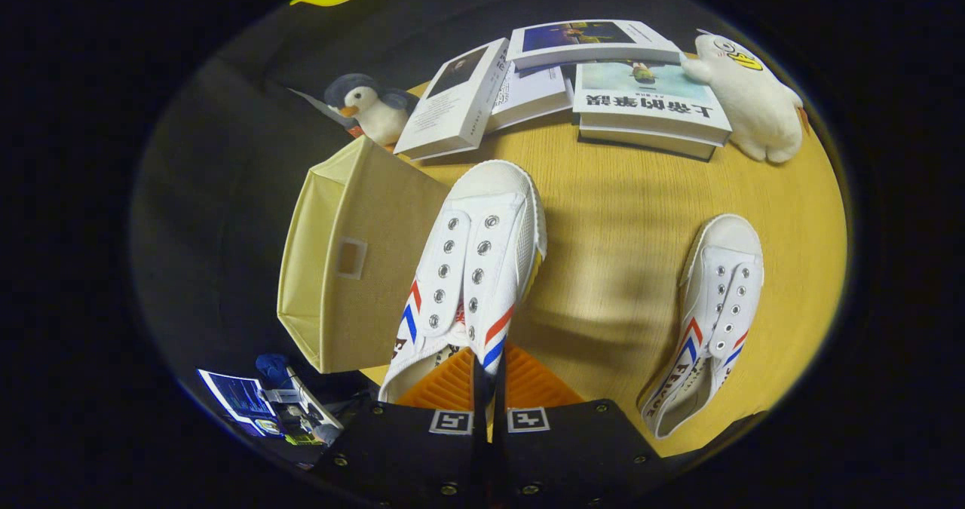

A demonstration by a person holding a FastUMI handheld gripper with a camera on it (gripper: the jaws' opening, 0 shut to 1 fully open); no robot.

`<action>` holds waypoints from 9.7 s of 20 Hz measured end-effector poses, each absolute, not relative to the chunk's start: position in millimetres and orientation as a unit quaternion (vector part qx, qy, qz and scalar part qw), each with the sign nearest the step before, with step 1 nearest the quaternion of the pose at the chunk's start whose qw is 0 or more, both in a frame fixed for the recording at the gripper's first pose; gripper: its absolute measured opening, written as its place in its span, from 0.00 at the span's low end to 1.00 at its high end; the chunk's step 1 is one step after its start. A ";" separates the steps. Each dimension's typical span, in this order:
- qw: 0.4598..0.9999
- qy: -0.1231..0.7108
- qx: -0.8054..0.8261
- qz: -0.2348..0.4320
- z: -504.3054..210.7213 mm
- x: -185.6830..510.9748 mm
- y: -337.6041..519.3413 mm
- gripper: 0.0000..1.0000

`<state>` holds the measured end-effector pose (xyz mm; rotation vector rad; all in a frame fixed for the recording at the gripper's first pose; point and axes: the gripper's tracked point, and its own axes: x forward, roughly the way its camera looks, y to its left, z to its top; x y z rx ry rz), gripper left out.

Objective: Open the storage box then place both shoes into the box .Put the left shoe in first, then the right shoe, with the right side of both shoes facing outward in a uniform manner.

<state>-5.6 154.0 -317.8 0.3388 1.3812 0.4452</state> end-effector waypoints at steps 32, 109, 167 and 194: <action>0.723 0.604 0.095 0.322 -244.0 24.7 353.6 0.02; 0.737 0.671 0.084 0.019 -417.1 -42.9 -55.9 0.28; 0.745 0.597 0.008 0.296 -206.9 46.9 306.3 0.00; 0.865 0.431 0.045 0.254 -128.8 82.4 251.1 0.92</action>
